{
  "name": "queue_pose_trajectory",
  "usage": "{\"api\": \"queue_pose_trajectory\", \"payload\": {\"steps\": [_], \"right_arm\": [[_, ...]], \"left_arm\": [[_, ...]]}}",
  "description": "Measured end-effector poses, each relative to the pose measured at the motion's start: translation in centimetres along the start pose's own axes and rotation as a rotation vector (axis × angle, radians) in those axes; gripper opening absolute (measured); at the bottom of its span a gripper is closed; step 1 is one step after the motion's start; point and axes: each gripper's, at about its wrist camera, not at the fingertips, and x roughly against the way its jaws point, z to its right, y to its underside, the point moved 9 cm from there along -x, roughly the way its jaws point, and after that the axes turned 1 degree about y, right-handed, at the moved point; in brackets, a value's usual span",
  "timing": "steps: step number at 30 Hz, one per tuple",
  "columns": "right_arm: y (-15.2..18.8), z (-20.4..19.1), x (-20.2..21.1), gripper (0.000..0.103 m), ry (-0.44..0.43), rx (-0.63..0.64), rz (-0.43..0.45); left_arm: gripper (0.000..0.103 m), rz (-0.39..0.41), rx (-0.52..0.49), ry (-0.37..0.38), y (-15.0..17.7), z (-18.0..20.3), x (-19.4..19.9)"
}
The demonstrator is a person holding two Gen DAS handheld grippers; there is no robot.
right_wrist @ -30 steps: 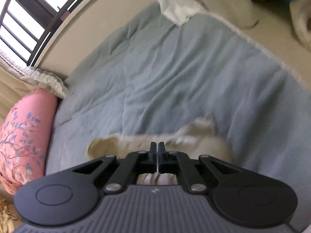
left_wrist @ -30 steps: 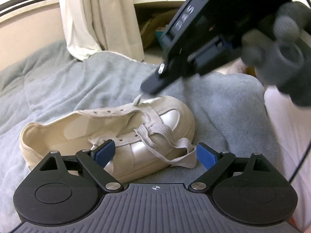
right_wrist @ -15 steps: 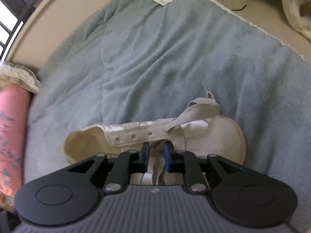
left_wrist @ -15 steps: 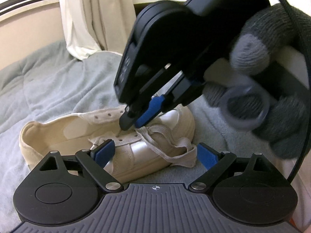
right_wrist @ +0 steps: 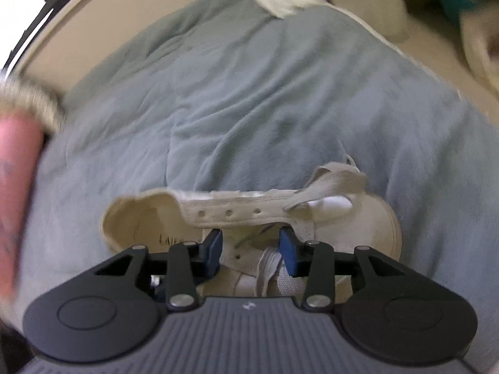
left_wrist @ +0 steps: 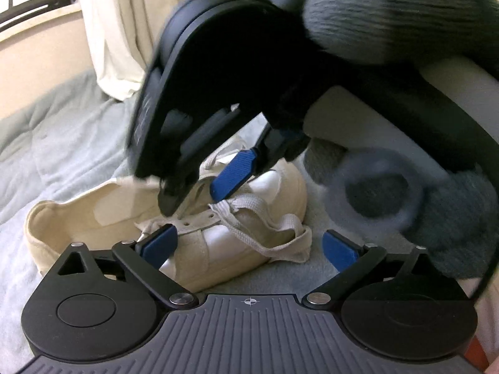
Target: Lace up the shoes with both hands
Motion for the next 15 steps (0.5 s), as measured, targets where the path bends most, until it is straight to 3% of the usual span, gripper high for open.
{"api": "queue_pose_trajectory", "payload": {"steps": [3,6,10,15], "right_arm": [[-0.6,1.3,-0.8,0.014,-0.001,-0.061,-0.027],[-1.0,2.2,-2.0,0.0,0.01,-0.077,-0.042],[-1.3,3.0,-2.5,0.001,-0.077,-0.201,-0.077],[-0.6,5.1,-2.1,0.001,-0.285,-0.427,-0.13]], "left_arm": [[0.101,0.012,0.044,0.019,-0.3,-0.8,0.1],[0.101,0.016,0.044,0.011,-0.5,-1.1,0.2],[0.101,0.017,0.031,-0.004,-0.6,-1.7,0.3],[0.101,0.012,0.03,0.016,-0.5,-2.2,0.3]]}}
